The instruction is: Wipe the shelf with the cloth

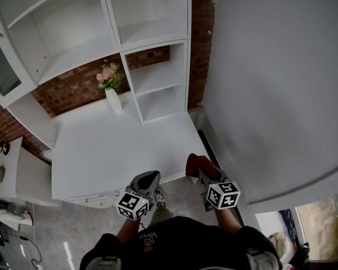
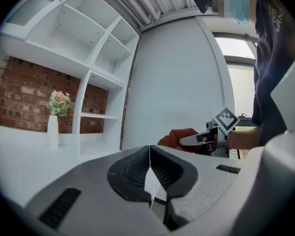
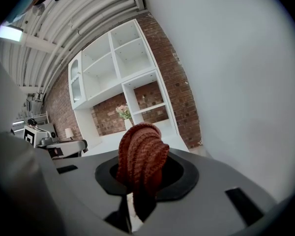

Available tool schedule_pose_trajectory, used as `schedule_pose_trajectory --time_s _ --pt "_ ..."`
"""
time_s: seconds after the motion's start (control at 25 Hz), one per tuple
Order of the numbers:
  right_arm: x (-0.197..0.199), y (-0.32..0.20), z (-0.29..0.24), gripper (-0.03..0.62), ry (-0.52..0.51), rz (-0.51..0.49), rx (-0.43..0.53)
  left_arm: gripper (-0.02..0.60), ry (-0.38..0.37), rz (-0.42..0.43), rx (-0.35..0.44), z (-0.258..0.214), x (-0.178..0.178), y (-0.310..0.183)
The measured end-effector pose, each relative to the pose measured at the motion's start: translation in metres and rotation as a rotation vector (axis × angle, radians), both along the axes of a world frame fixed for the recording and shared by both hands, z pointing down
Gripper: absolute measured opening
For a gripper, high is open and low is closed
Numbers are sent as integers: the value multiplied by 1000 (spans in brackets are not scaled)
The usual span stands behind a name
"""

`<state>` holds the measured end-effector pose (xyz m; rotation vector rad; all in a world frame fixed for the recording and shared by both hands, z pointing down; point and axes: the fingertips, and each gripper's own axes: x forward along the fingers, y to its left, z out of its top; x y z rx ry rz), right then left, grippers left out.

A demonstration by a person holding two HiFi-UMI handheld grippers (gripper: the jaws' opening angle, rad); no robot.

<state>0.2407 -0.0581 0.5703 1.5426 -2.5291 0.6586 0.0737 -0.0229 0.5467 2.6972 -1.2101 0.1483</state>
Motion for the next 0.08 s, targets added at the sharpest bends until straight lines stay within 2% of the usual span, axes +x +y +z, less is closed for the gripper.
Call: schedule_pose_trajectory --time_s 0.08 --pt "0 1 0 94 -6 2 0 9 0 5 3 -1 2 -1"
